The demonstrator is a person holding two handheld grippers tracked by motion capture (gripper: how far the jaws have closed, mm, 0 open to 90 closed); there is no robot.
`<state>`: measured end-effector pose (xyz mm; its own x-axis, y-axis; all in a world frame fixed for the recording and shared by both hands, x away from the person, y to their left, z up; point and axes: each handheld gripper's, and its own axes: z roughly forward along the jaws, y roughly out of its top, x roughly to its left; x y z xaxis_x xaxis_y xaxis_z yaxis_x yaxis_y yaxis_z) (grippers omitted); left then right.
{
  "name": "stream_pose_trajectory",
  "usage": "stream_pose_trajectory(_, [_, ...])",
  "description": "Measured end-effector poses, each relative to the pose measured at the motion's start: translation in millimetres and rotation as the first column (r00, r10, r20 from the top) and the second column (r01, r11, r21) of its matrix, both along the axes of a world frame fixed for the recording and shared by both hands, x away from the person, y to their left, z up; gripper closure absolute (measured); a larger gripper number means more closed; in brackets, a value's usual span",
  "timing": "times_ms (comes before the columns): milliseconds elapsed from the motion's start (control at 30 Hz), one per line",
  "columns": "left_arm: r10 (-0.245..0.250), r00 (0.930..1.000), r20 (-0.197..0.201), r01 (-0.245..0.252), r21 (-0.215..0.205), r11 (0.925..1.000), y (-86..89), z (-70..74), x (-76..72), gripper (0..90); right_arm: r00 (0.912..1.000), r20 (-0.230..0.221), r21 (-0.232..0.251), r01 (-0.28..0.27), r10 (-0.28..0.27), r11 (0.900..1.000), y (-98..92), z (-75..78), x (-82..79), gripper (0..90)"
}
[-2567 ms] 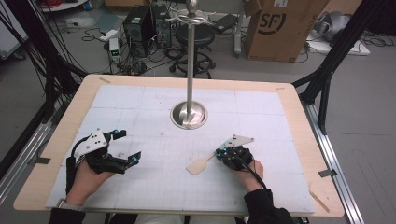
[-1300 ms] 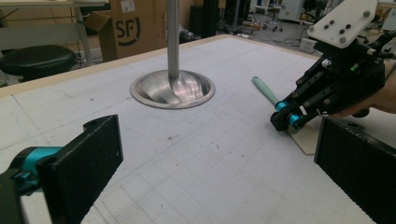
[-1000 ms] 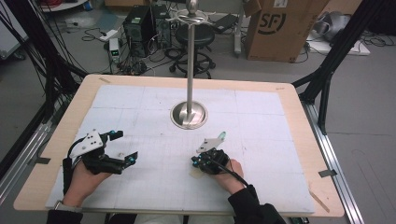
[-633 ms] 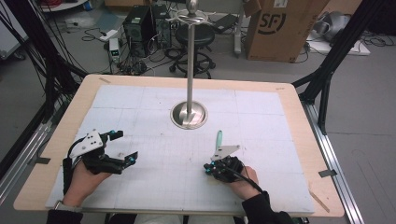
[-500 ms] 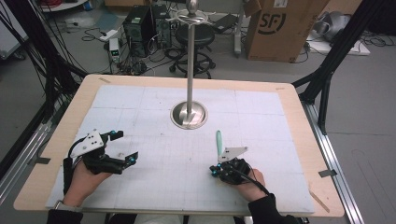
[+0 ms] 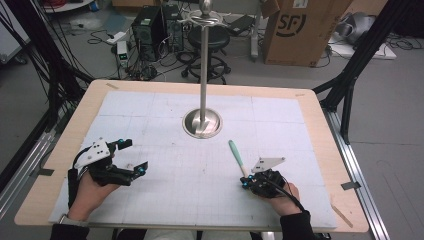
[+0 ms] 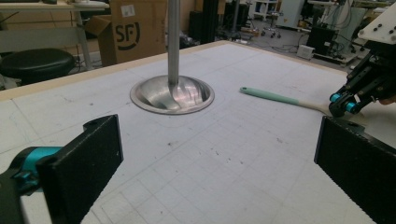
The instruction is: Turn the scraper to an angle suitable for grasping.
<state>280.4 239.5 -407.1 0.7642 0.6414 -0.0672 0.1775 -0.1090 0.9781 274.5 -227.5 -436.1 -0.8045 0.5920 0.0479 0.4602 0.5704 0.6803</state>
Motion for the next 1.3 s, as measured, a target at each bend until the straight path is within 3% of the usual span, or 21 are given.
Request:
stream_pose_trajectory(100, [-0.002, 1.0, -0.004, 0.002, 0.003, 1.0, -0.5, -0.5, 0.5, 1.7, 0.9997, 0.022, 0.035, 0.012, -0.013, 0.999, -0.7, 1.9, 5.6, 90.0])
stream_pose_trajectory(200, [0.006, 1.0, -0.001, -0.006, 0.001, 1.0, 0.5, 0.3, -0.2, 1.6, 0.997, 0.021, 0.103, 0.072, -0.075, 0.992, -5.9, 2.6, 19.6, 90.0])
stream_pose_trajectory(333, [0.003, 1.0, -0.003, -0.003, 0.004, 1.0, 0.5, 0.0, -1.1, 1.7, 0.9917, 0.028, 0.134, 0.121, -0.126, 0.984, -9.4, 4.2, 31.7, 90.0])
stream_pose_trajectory(400, [0.002, 1.0, -0.007, -0.002, 0.008, 1.0, 0.1, -0.5, -1.6, 1.7, 0.9902, 0.035, 0.125, 0.13, -0.135, 0.984, -10.3, 3.2, 37.0, 90.0])
stream_pose_trajectory(533, [0.001, 1.0, -0.006, -0.001, 0.015, 0.9999, 0.0, -0.8, -2.4, 1.7, 0.9897, 0.021, 0.158, 0.137, -0.142, 0.978, -12.0, -1.5, 45.4, 90.0])
stream_pose_trajectory(767, [0.008, 0.9999, -0.013, -0.008, 0.017, 0.9998, 1.3, -1.9, -3.1, 1.7, 0.9817, 0.019, 0.132, 0.185, -0.189, 0.974, -9.5, -8.6, 57.7, 90.0])
stream_pose_trajectory(967, [0.012, 0.9998, -0.017, -0.011, 0.018, 0.9998, 2.8, -2.7, -3.7, 1.7, 0.9841, 0.007, 0.111, 0.176, -0.178, 0.978, -3.8, -11.0, 61.8, 90.0])
stream_pose_trajectory(1067, [0.011, 0.9997, -0.019, -0.011, 0.024, 0.9997, 2.5, -3.4, -3.8, 1.6, 0.9903, 0.003, 0.11, 0.138, -0.139, 0.984, 1.8, -11.0, 61.5, 90.0])
stream_pose_trajectory(1100, [0.011, 0.9998, -0.019, -0.01, 0.023, 0.9997, 2.3, -3.5, -4.0, 1.7, 0.9949, -0.007, 0.106, 0.101, -0.101, 0.989, 6.9, -10.2, 60.1, 90.0])
stream_pose_trajectory(1300, [0.013, 0.9997, -0.018, -0.013, 0.023, 0.9997, 3.2, -3.4, -4.3, 1.7, 0.9999, -0.007, 0.075, 0.015, -0.015, 0.997, 22.1, -7.5, 53.5, 90.0])
